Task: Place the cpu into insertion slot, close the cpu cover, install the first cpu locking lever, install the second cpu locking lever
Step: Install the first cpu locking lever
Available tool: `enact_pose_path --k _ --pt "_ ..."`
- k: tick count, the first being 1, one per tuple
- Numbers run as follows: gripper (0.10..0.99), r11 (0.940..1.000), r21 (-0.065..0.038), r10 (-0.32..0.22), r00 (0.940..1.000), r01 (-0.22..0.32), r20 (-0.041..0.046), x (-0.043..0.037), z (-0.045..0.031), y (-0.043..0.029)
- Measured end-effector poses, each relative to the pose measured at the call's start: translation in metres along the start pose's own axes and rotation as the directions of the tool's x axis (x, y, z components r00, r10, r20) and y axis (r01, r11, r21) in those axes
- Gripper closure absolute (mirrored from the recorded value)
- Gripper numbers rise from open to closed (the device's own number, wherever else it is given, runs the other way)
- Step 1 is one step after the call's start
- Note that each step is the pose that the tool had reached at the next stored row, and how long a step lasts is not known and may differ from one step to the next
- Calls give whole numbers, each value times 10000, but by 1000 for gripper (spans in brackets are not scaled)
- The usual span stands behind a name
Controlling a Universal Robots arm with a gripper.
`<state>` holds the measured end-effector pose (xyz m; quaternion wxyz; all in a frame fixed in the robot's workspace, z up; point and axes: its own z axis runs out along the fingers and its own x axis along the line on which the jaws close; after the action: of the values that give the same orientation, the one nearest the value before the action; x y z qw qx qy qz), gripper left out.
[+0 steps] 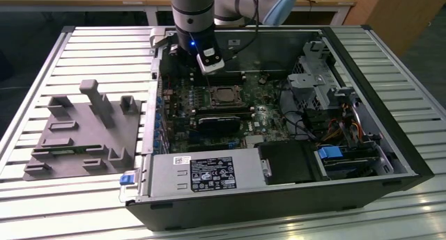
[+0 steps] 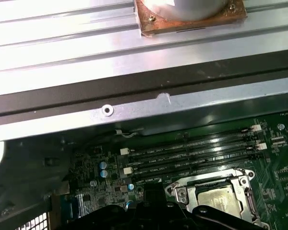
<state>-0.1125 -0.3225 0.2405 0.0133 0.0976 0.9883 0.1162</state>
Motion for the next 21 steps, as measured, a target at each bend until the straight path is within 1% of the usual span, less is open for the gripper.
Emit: enact_pose_path --k 2,5,11,15,17,21 --pt "984 10000 1 0 10000 0 -2 -19 1 4" --pt "984 10000 4 4 10000 -4 -17 -75 4 14" --pt "984 10000 16 19 10000 -19 -76 -253 14 49" --pt "984 10000 23 26 9999 -26 -108 -344 19 66" --pt "984 10000 24 27 9999 -26 -111 -358 20 68" --pt "984 10000 24 27 9999 -27 -110 -359 20 69"
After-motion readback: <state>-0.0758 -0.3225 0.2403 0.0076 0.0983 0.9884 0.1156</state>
